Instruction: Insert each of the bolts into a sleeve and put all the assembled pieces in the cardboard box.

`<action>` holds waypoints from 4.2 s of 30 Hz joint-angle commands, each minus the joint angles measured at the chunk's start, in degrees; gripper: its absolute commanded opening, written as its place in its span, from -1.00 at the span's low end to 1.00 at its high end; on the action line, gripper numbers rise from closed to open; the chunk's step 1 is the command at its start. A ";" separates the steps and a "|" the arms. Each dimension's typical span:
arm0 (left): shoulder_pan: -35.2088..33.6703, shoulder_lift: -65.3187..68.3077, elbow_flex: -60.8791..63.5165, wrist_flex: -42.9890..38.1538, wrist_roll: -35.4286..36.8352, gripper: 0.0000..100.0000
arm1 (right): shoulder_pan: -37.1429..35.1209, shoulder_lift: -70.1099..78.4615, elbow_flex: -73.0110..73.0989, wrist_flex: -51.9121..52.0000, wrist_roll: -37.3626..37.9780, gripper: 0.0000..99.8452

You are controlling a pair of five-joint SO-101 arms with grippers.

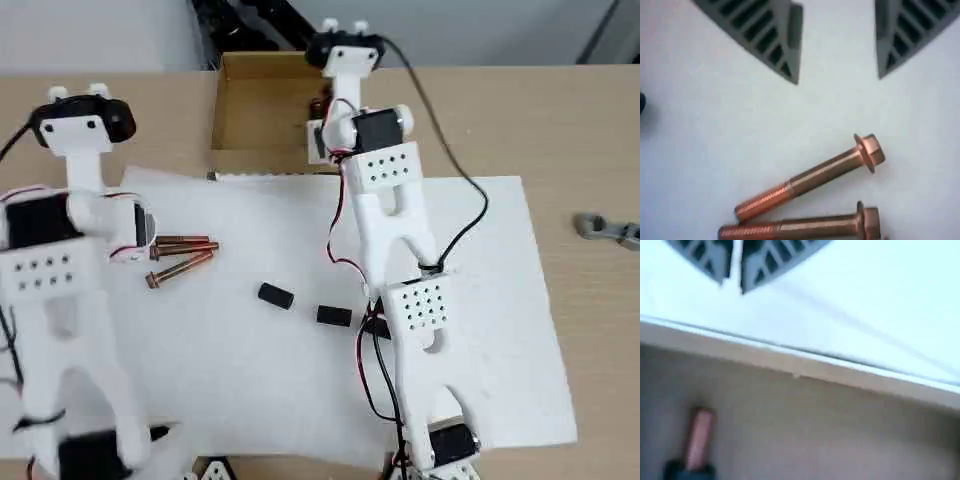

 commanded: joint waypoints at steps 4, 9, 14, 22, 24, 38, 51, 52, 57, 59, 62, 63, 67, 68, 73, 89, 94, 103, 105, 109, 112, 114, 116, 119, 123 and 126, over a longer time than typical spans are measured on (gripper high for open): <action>0.18 5.71 -2.95 0.88 -4.40 -0.81 | -0.40 -12.70 -5.10 0.92 -0.09 -0.99; 0.18 6.86 -2.95 0.79 -6.59 -0.81 | -0.40 -18.51 -4.92 1.36 0.00 -0.99; 0.18 7.03 -2.95 0.79 -7.74 -0.81 | -0.40 -22.90 -4.92 1.54 1.67 -0.99; 0.18 6.95 -2.95 0.79 -8.00 -0.81 | -0.40 -29.67 -4.40 2.15 5.71 -0.99; 0.18 6.95 -2.95 0.53 -9.05 -0.81 | -0.40 -31.87 -0.97 2.24 6.77 -0.99; 0.09 7.03 -2.86 0.00 -11.34 -0.81 | -1.10 -67.74 51.25 1.54 7.21 -0.99; 0.09 7.21 -2.59 0.44 -20.66 -0.81 | -2.07 -93.14 86.86 0.92 6.95 -0.99; 0.09 7.21 -2.59 0.44 -20.75 -0.80 | -2.15 -94.73 89.23 0.57 6.86 -0.99; 0.09 10.46 -2.68 0.62 -22.33 -0.80 | -2.07 -101.58 99.60 -4.26 6.95 -0.99; 0.09 14.68 -3.03 1.41 -22.86 -0.80 | -2.15 -103.69 103.21 -5.67 6.95 -0.99; -0.35 21.45 -5.23 2.11 -22.95 -0.80 | -1.98 -106.07 106.64 -7.08 7.21 -0.99; -0.35 23.30 -6.11 2.11 -22.95 -0.80 | -1.98 -106.77 107.34 -7.43 7.21 -0.99; 0.70 27.08 -7.78 2.11 -25.76 -0.80 | -1.98 -108.18 108.66 -7.69 7.21 -0.99; 0.97 27.60 -7.78 2.11 -26.99 -0.80 | -1.98 -108.18 108.66 -7.52 7.21 -0.99; 0.97 28.75 -7.78 2.11 -33.85 -0.80 | -1.98 -108.26 108.66 -7.34 7.12 -0.99; 0.62 29.01 -7.96 2.11 -54.42 -0.64 | -1.98 -108.26 108.75 -7.25 6.95 -0.99; 0.09 29.10 -7.96 2.02 -56.00 -0.64 | -1.98 -108.35 108.75 -7.25 6.95 -0.99; 0.09 37.36 -7.96 0.53 -56.09 -0.64 | -1.98 -108.09 108.75 -7.52 6.86 -0.99; 0.09 39.56 -7.96 -0.79 -56.00 -0.64 | -1.98 -108.18 108.75 -7.43 6.86 -0.99; 0.09 42.20 -7.96 -2.99 -55.82 -0.64 | -1.98 -108.35 108.75 -7.25 6.86 -0.99; 0.00 42.73 -7.96 -3.69 -55.82 -0.64 | -1.98 -108.35 108.75 -7.25 6.86 -0.99; 0.09 41.93 -8.48 -3.08 -55.74 -0.64 | -1.98 -108.35 108.75 -7.25 6.86 -0.99; 0.09 40.62 -10.51 -0.97 -55.65 -0.64 | -1.98 -108.18 108.75 -7.25 6.86 -0.99; 0.44 38.51 -15.43 2.20 -55.65 -0.64 | -2.07 -108.00 108.75 -7.25 6.86 -0.99; 0.88 34.55 -17.71 2.20 -55.91 -0.64 | -2.07 -108.00 108.75 -7.43 6.86 -0.99; 2.37 34.29 -17.71 2.20 -55.91 -0.64 | -2.07 -108.00 108.84 -7.25 6.86 -0.99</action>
